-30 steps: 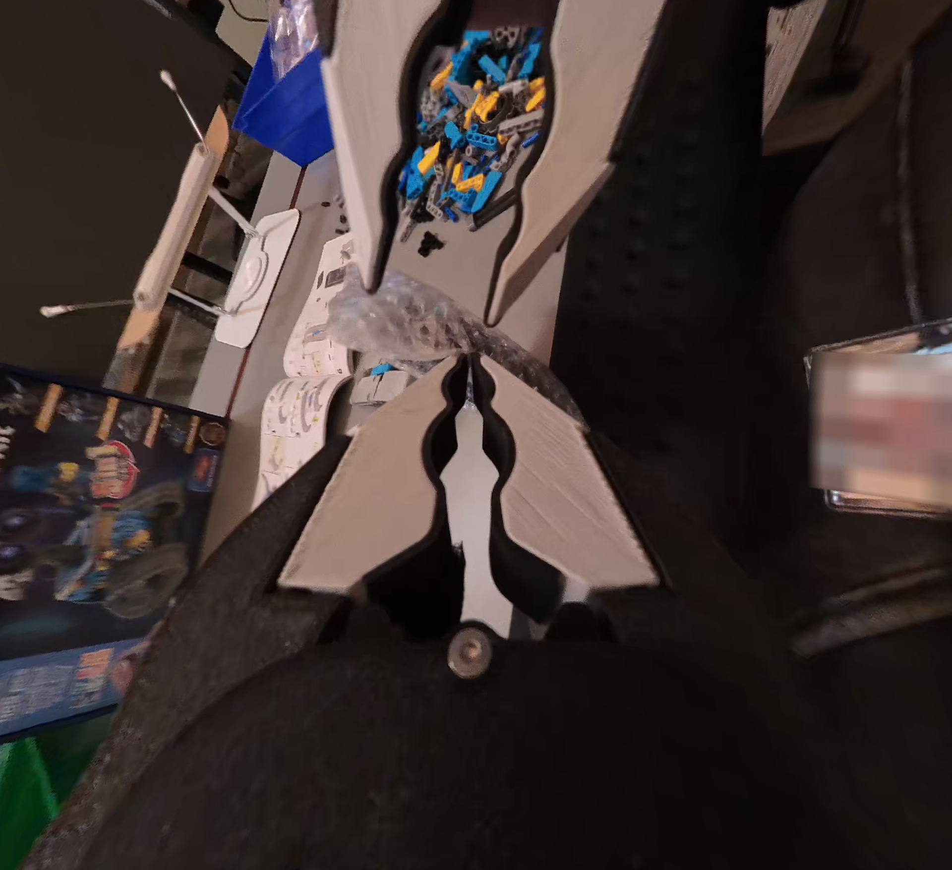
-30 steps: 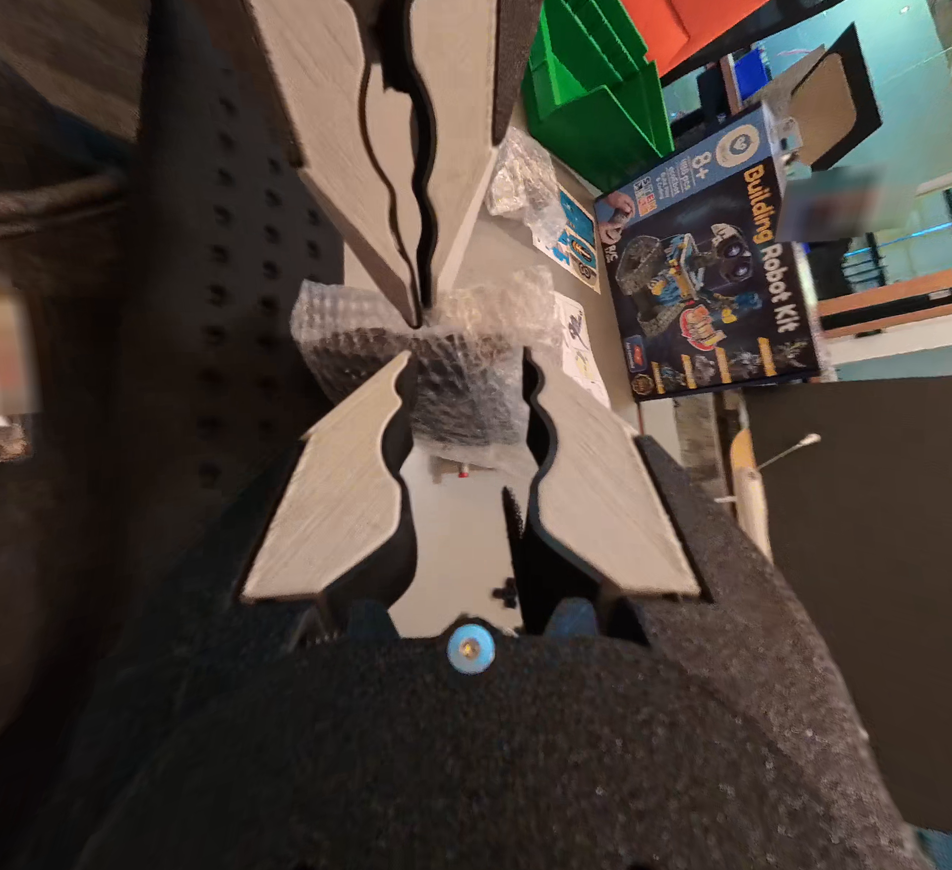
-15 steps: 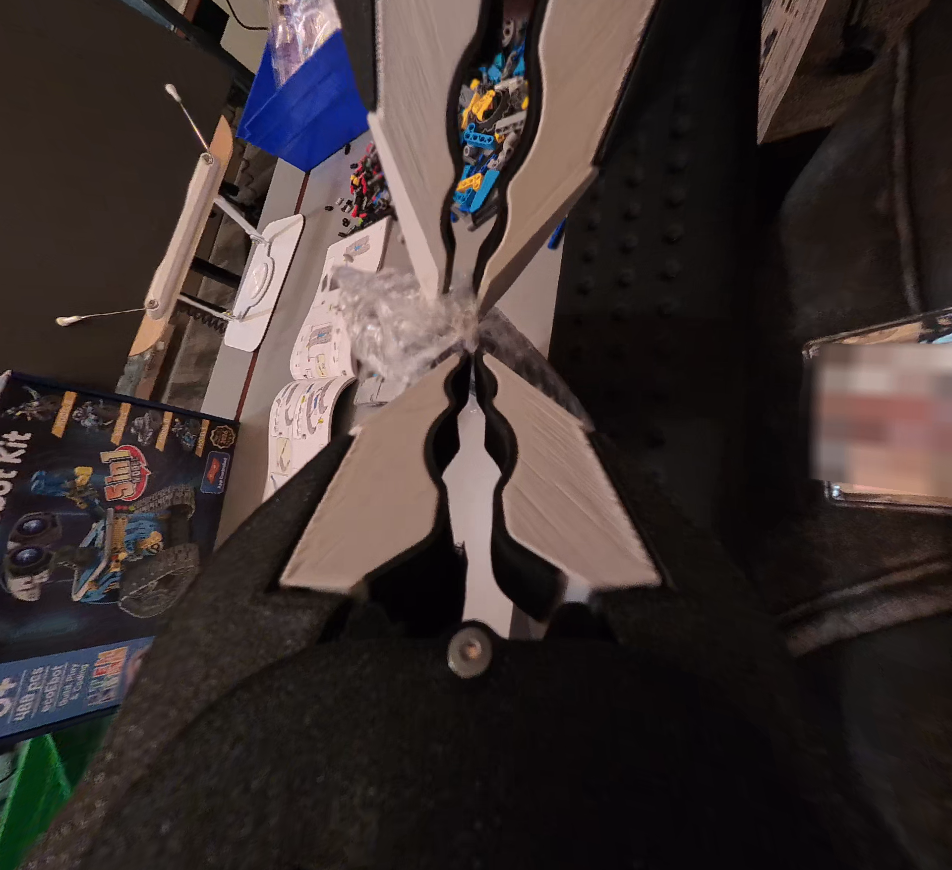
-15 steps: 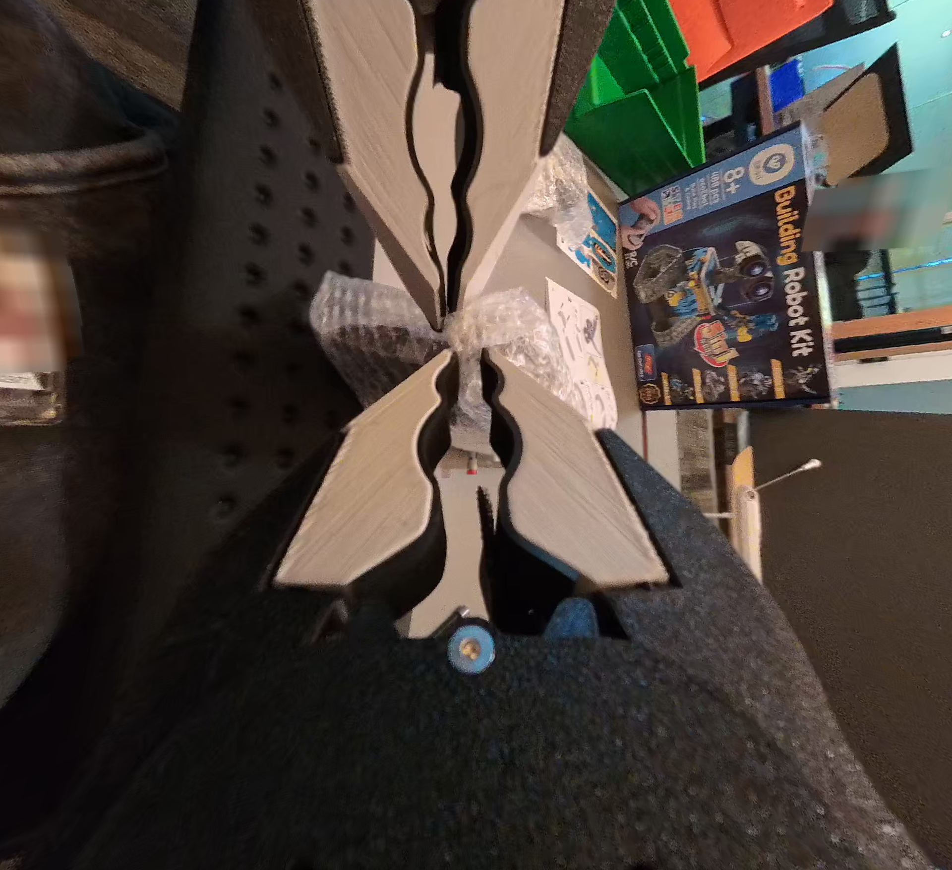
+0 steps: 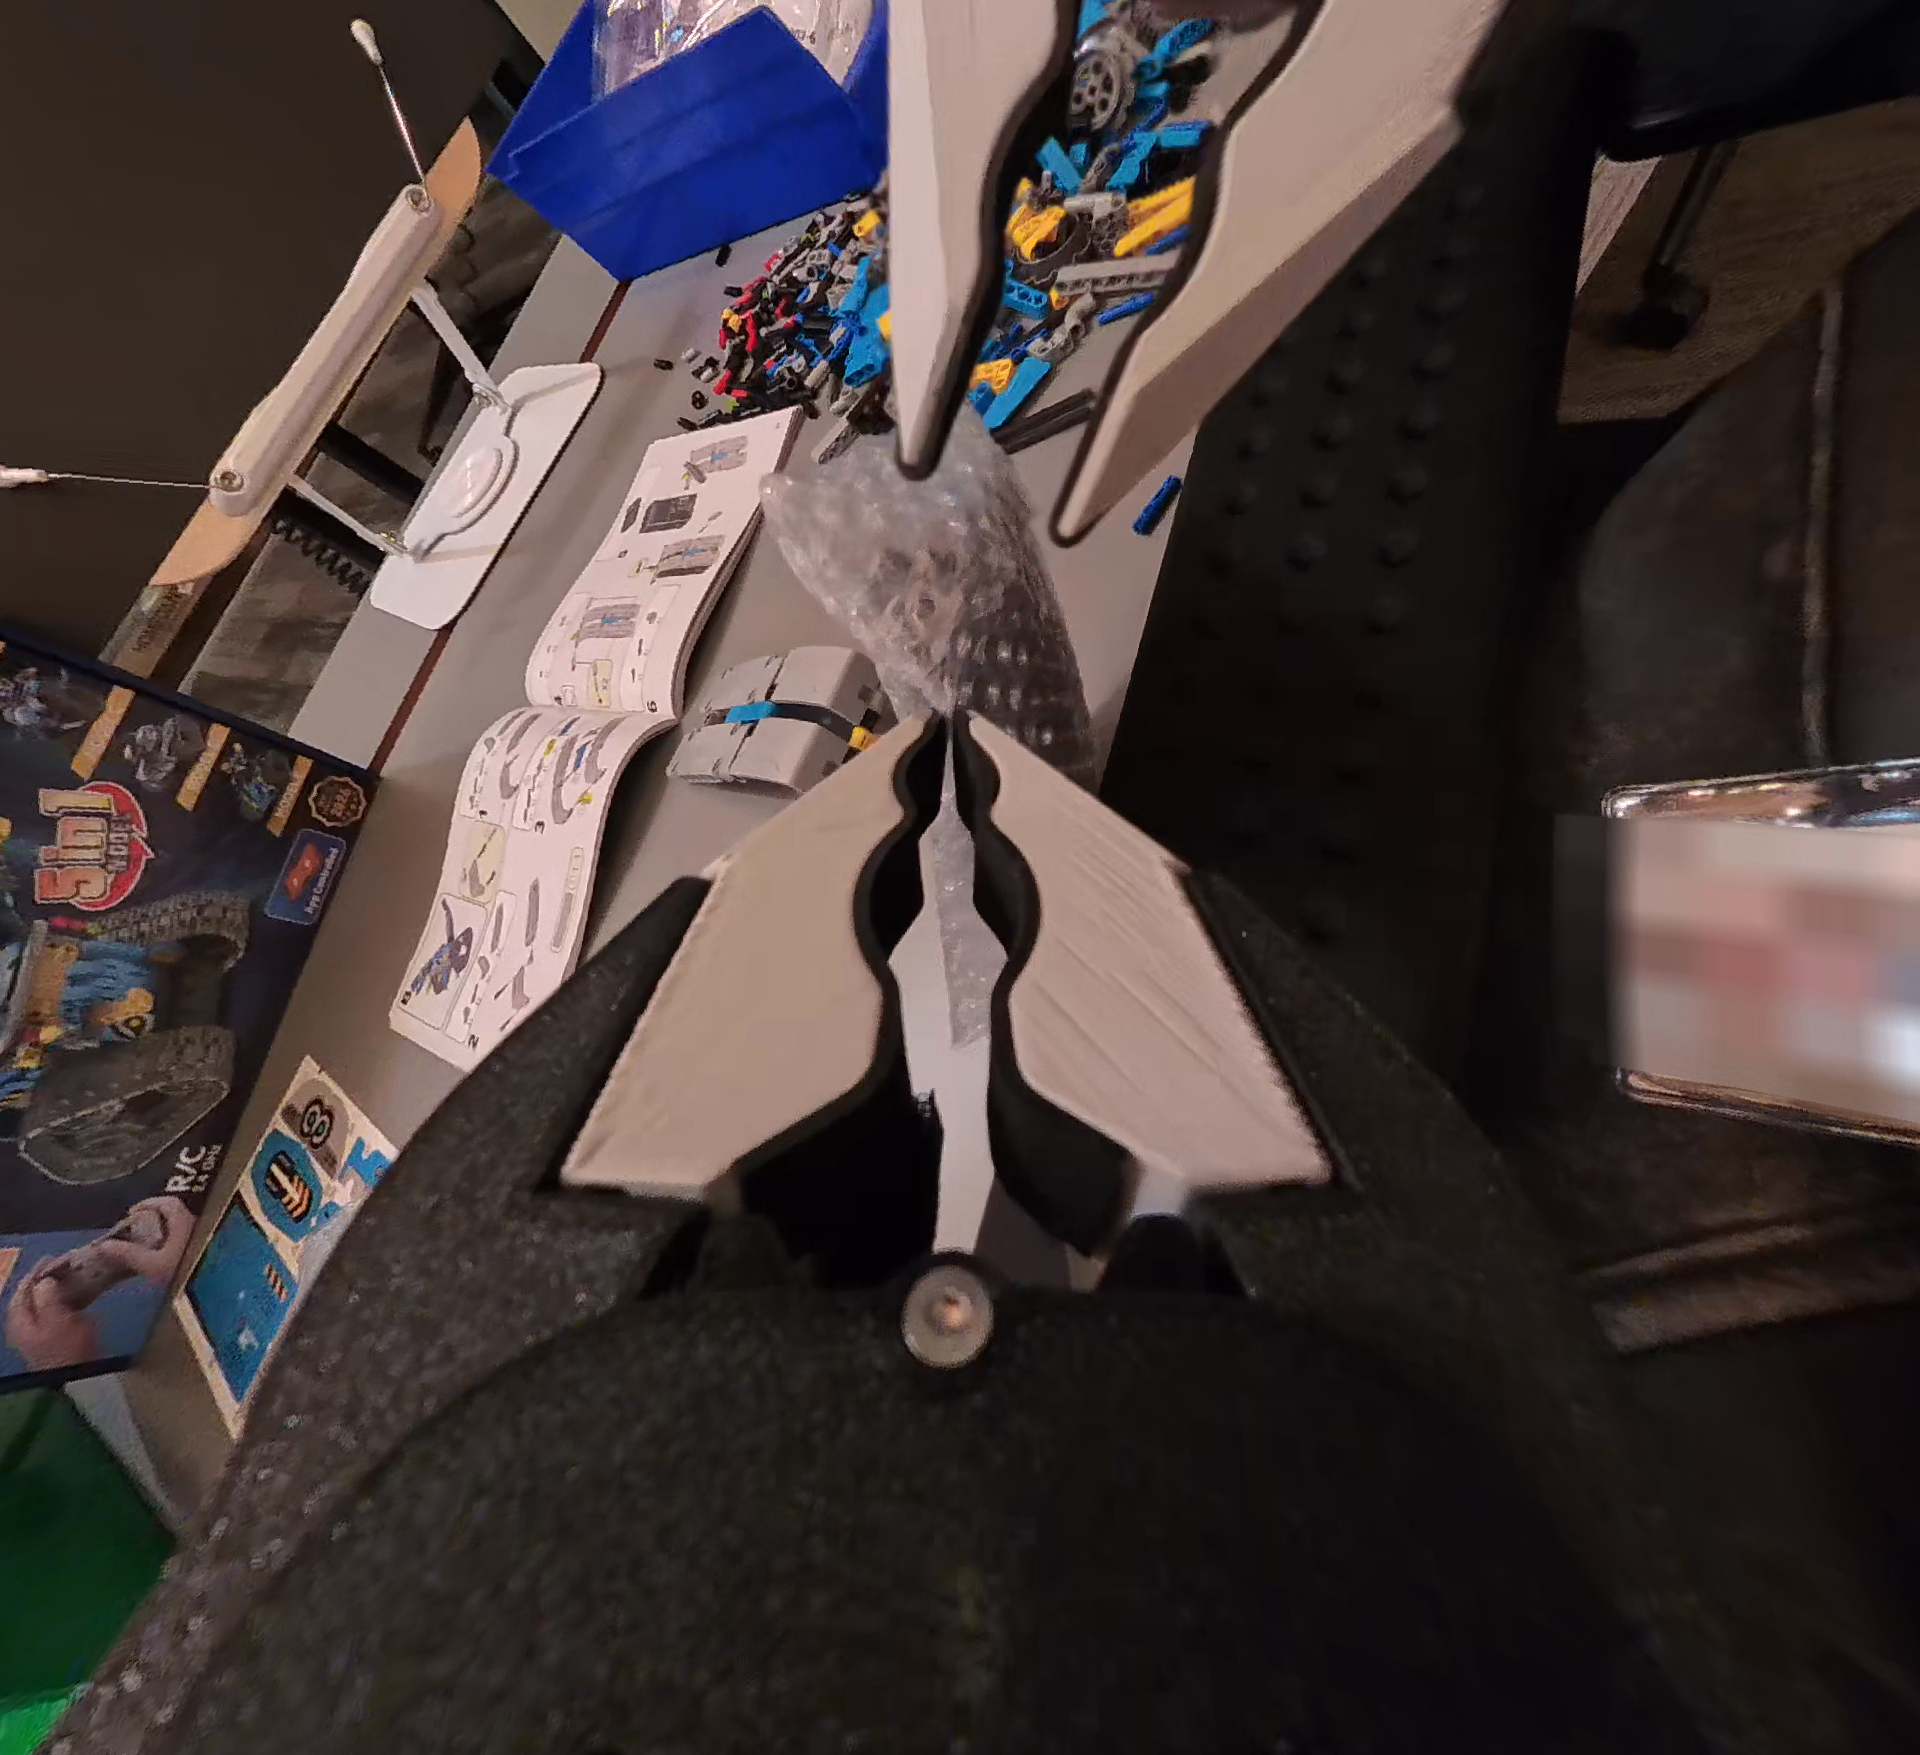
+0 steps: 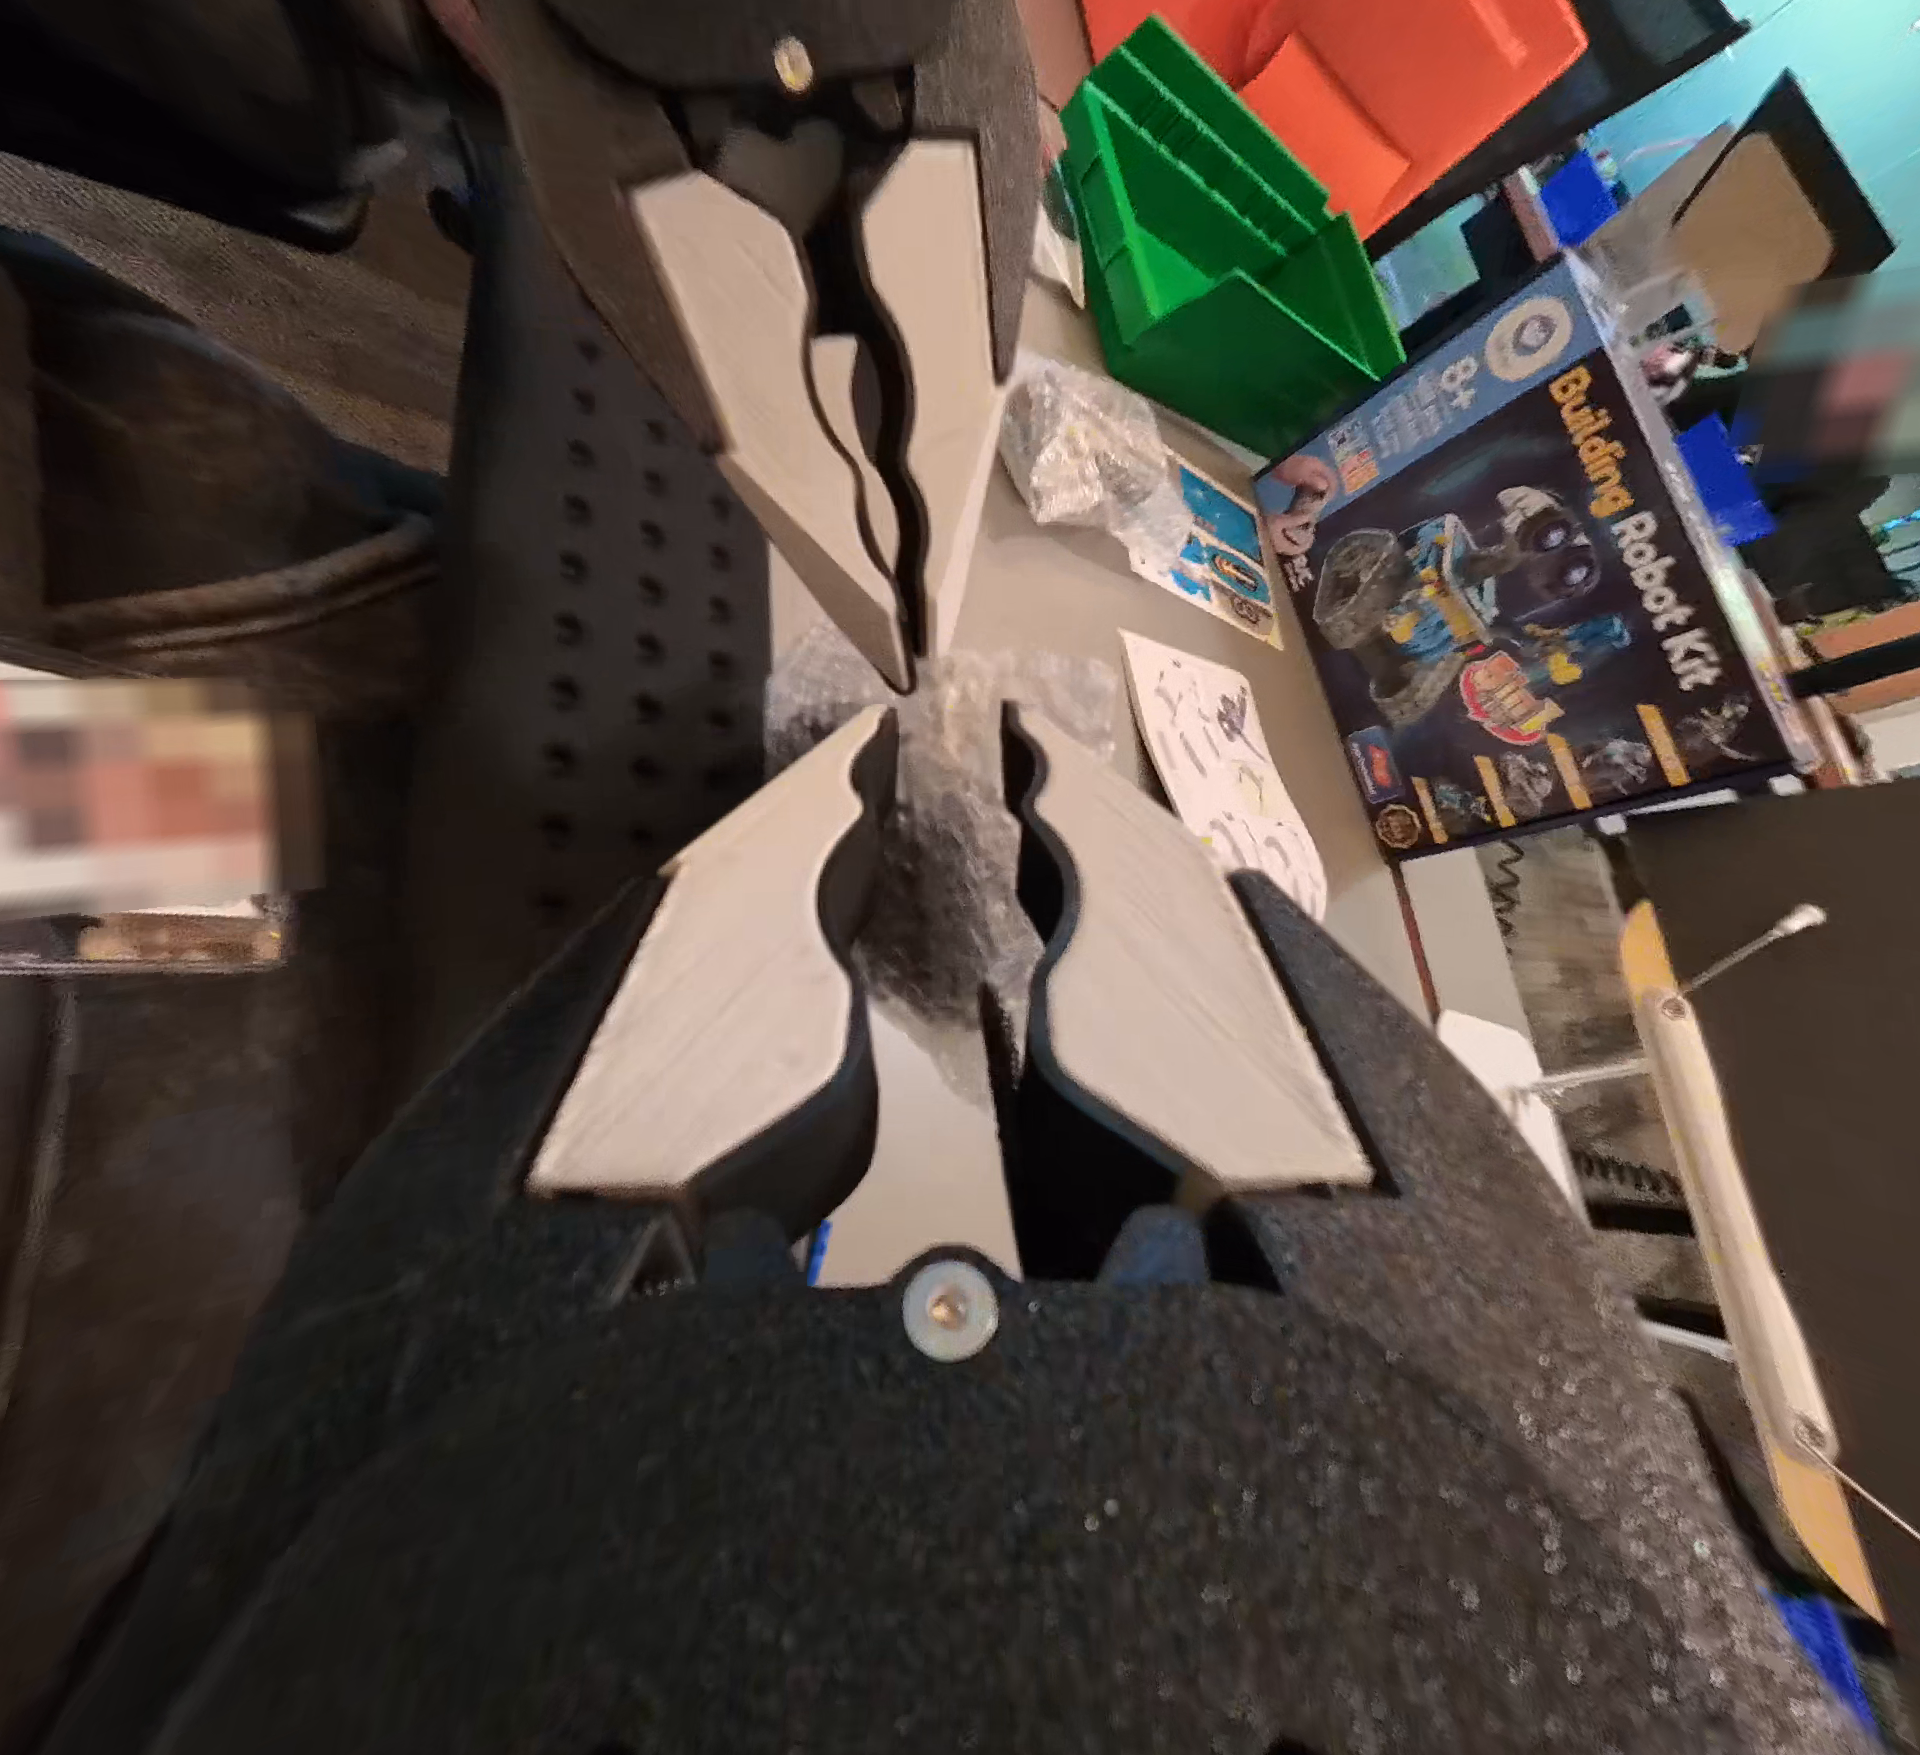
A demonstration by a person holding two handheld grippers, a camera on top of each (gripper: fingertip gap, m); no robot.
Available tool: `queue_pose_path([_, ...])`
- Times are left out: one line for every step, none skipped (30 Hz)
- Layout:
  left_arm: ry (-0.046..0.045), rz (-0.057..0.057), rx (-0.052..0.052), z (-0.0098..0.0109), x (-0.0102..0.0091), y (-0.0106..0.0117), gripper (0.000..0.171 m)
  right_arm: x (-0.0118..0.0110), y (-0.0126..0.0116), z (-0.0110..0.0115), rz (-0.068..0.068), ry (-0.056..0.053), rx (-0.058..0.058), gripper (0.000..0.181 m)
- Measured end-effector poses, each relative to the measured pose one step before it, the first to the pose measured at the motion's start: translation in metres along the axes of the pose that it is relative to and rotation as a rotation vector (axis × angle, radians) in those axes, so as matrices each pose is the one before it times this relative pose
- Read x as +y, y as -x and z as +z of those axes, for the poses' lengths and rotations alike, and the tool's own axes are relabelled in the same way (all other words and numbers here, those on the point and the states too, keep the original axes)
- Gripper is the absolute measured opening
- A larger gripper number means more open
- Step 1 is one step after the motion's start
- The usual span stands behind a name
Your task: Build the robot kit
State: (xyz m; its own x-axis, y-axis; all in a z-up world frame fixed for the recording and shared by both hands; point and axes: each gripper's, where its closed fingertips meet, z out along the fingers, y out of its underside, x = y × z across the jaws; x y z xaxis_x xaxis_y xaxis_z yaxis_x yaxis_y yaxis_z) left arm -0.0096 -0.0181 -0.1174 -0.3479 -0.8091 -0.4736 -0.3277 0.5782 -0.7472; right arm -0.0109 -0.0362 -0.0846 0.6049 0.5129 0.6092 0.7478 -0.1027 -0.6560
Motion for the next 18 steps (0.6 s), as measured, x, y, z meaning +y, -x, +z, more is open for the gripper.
queue_pose_path([-0.00434,0.0090,0.0004,-0.00015,-0.00028,-0.00084,0.000,-0.00407,0.00318,0.00043,0.0107,-0.0114,-0.0191,0.018])
queue_pose_path([-0.00843,0.0145,0.0015,-0.00001,-0.00179,-0.00196,0.000,0.00008,0.00137,0.00259,0.0050,0.0060,-0.0043,0.019])
queue_pose_path([-0.00730,0.0192,-0.0015,0.00014,-0.00219,-0.00217,0.000,0.00537,0.00086,0.00468,-0.0057,0.0321,0.0030,0.023])
queue_pose_path([0.00126,0.0225,-0.0032,0.00063,-0.00133,-0.00207,0.000,0.00674,-0.00008,0.00532,-0.0136,0.0377,0.0136,0.028])
queue_pose_path([0.01046,0.0189,-0.0055,0.00103,0.00018,-0.00154,0.000,0.00551,0.00015,0.00452,-0.0143,0.0288,0.0139,0.025])
queue_pose_path([0.01295,0.0081,0.0019,0.00107,0.00098,-0.00188,0.000,0.00333,0.00008,0.00284,-0.0126,0.0150,0.0112,0.012])
queue_pose_path([0.00728,0.0018,-0.0008,0.00080,0.00090,-0.00082,0.000,0.00110,0.00192,0.00120,-0.0055,0.0040,-0.0072,0.008])
queue_pose_path([-0.00193,-0.0005,-0.0024,-0.00001,0.00039,0.00011,0.000,0.00030,0.00133,0.00017,0.0057,0.0008,-0.0127,0.005])
queue_pose_path([-0.00465,-0.0051,0.0026,-0.00027,0.00021,0.00005,0.000,-0.00010,0.00049,-0.00039,0.0114,-0.0003,-0.0146,0.005])
queue_pose_path([-0.00574,-0.0095,0.0077,-0.00039,-0.00008,-0.00035,0.000,0.00002,0.00099,-0.00047,0.0145,0.0003,-0.0219,0.004])
queue_pose_path([-0.00713,-0.0083,0.0026,-0.00021,-0.00031,0.00048,0.000,0.00030,0.00028,-0.00047,0.0205,0.0008,-0.0200,0.002])
queue_pose_path([-0.00859,-0.0086,0.0084,-0.00008,-0.00047,-0.00041,0.000,-0.00003,-0.00001,-0.00093,0.0144,-0.0035,-0.0149,0.001])
queue_pose_path([-0.00850,-0.0122,0.0119,-0.00012,-0.00042,-0.00028,0.000,0.00031,0.00005,-0.00105,0.0115,-0.0044,-0.0119,0.000])
queue_pose_path([-0.01125,-0.0102,0.0030,-0.00046,-0.00046,0.00098,0.000,-0.00085,-0.00023,-0.00135,0.0198,-0.0104,-0.0130,0.000])
queue_pose_path([-0.01548,-0.0128,0.0067,-0.00109,-0.00103,0.00059,0.000,-0.00195,-0.00064,-0.00166,0.0229,-0.0224,-0.0133,0.000])
queue_pose_path([-0.01426,-0.0194,0.0140,-0.00127,-0.00111,-0.00015,0.000,-0.00120,0.00034,-0.00144,0.0292,-0.0215,-0.0240,0.000])
queue_pose_path([-0.01289,-0.0131,0.0081,-0.00111,-0.00109,0.00011,0.000,-0.00117,-0.00015,-0.00137,0.0245,-0.0223,-0.0196,0.000])
queue_pose_path([-0.00811,-0.0024,0.0029,-0.00051,-0.00087,-0.00003,0.000,-0.00060,-0.00045,-0.00130,0.0205,-0.0183,-0.0157,0.000])
